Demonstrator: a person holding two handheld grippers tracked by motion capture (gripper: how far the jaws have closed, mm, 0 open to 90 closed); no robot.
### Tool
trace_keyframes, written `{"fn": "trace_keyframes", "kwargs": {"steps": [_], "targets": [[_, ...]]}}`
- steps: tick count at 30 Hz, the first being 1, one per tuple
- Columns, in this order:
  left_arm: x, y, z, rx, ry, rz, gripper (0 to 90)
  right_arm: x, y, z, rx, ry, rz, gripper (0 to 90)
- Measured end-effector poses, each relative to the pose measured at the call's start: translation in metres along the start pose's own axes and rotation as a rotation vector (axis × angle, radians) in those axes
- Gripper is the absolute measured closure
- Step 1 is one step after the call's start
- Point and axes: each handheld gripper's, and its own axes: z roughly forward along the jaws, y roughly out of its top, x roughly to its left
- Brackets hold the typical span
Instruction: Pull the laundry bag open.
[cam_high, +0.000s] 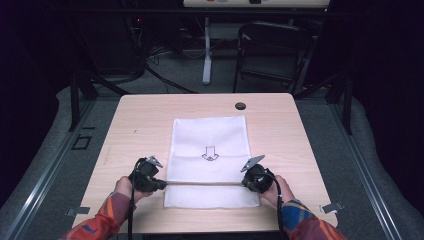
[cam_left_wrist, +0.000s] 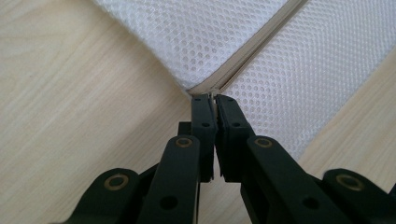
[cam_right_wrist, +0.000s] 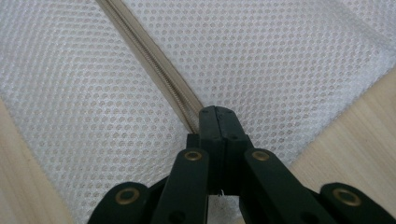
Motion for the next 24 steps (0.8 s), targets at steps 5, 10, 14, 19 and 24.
{"fn": "trace_keyframes", "kwargs": {"steps": [5,10,14,19,24], "targets": [[0.001,-0.002,-0.002,0.0,0.0,-0.011,86.9,-0.001,-0.001,0.0,-0.008,0.005,0.004,90.0],[0.001,-0.001,0.0,0.008,0.005,-0.01,86.8,0.0,0.0,0.0,0.0,0.003,0.004,90.0],[0.0,0.0,0.002,0.014,0.008,-0.002,86.2,-0.001,-0.001,0.0,-0.014,0.007,-0.015,90.0],[-0.001,0.001,0.002,0.01,0.006,0.002,72.9,0.002,0.002,-0.002,-0.005,-0.009,-0.04,82.7],[-0.003,0.002,-0.002,-0.007,0.033,-0.014,45.0,0.004,0.007,-0.013,-0.04,-0.014,-0.032,57.0]]}}
